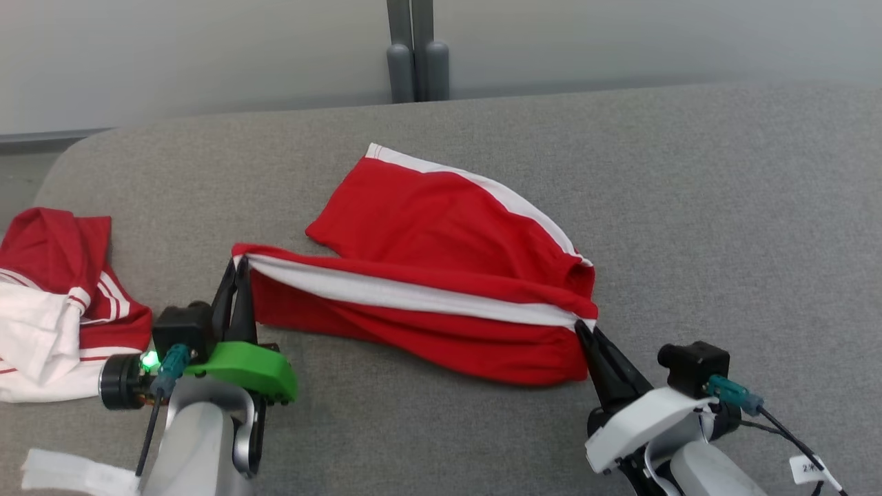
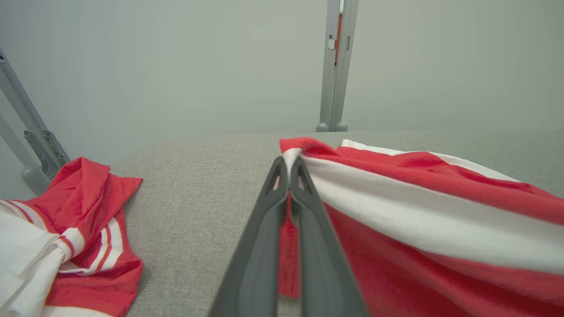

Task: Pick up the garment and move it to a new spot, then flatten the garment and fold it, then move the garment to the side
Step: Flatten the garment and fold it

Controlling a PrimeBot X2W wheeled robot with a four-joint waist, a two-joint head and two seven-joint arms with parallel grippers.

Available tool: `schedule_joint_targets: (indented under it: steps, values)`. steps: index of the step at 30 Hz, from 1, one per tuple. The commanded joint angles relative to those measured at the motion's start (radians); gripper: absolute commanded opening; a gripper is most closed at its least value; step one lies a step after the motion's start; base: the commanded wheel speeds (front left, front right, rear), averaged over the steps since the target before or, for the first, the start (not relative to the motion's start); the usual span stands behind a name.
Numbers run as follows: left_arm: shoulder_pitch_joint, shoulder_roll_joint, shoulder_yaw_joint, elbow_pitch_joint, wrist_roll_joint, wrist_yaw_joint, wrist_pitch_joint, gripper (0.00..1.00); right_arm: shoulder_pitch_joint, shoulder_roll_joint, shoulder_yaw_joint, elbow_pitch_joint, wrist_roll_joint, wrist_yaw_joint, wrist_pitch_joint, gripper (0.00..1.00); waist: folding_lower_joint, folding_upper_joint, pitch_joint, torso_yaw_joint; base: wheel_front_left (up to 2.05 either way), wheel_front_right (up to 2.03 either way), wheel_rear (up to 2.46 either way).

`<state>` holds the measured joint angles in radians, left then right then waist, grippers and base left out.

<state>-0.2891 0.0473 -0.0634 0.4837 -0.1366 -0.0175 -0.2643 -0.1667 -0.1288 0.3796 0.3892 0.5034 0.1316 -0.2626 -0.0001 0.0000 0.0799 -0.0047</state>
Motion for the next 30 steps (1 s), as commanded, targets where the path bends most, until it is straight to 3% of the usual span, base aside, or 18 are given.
schedule_joint_targets:
  steps: [1,17,30]
  values:
    - [-0.056,0.006,0.003,0.014,0.016,-0.003,0.000,0.00,-0.038,0.008,-0.004,0.005,0.008,-0.002,-0.003,0.00,0.0001,0.0000,0.093,-0.046,0.00,0.00,0.00]
    - [-0.413,0.043,-0.013,0.170,0.115,-0.006,0.000,0.00,-0.253,0.072,-0.034,-0.011,0.059,-0.002,-0.003,0.00,0.0001,0.0000,0.331,-0.141,0.00,0.00,0.00]
    - [-0.631,0.085,-0.065,0.300,0.169,0.015,0.000,0.00,-0.304,0.077,-0.044,-0.107,0.108,-0.001,-0.003,0.00,0.0001,0.0000,0.418,-0.202,0.00,0.00,0.00]
